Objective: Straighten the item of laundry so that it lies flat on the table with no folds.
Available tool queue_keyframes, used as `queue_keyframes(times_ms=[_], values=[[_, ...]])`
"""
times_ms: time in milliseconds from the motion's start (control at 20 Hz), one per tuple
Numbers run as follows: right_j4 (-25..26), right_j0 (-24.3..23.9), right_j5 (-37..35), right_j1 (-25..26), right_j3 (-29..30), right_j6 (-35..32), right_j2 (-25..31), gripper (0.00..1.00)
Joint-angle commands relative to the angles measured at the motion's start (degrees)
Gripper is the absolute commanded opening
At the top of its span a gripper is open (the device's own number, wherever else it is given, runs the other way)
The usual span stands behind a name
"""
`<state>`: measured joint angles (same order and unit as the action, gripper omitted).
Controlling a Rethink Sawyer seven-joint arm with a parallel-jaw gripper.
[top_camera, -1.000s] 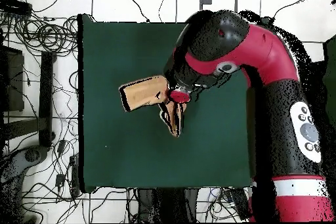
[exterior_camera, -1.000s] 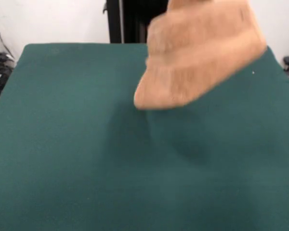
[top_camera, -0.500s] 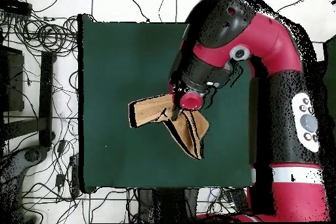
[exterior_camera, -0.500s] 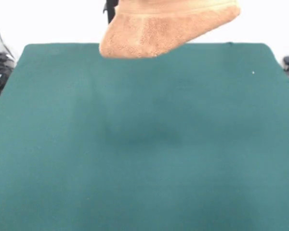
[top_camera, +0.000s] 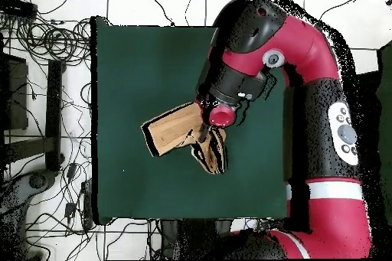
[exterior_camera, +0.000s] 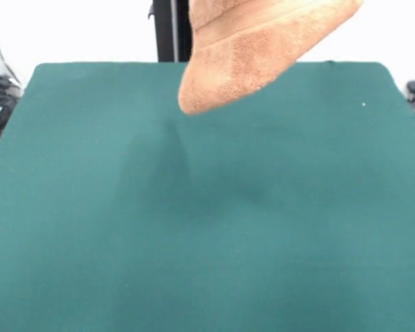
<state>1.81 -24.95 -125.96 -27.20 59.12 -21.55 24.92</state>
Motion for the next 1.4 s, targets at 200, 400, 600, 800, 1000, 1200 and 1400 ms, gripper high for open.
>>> queue_keyframes(times_ms=[200, 400, 600, 800, 1000, 1200, 1400], values=[[5.2, 1.5, 4.8, -5.0, 15.7, -9.7, -2.8, 0.00], [6.0, 2.6, 4.7, -12.0, 28.7, -9.2, -6.4, 0.00], [6.6, 1.4, 3.7, -9.6, 26.5, -9.7, -5.0, 0.00], [11.1, -0.3, -3.3, -2.8, 12.0, -10.6, -1.1, 0.00], [13.9, -1.3, 6.7, 1.8, -0.5, -4.7, 0.8, 0.00], [12.0, -3.9, 31.9, 2.3, -2.1, 1.0, 3.1, 0.00], [11.4, -6.7, 53.3, 2.6, -1.6, 5.2, 6.5, 0.00]])
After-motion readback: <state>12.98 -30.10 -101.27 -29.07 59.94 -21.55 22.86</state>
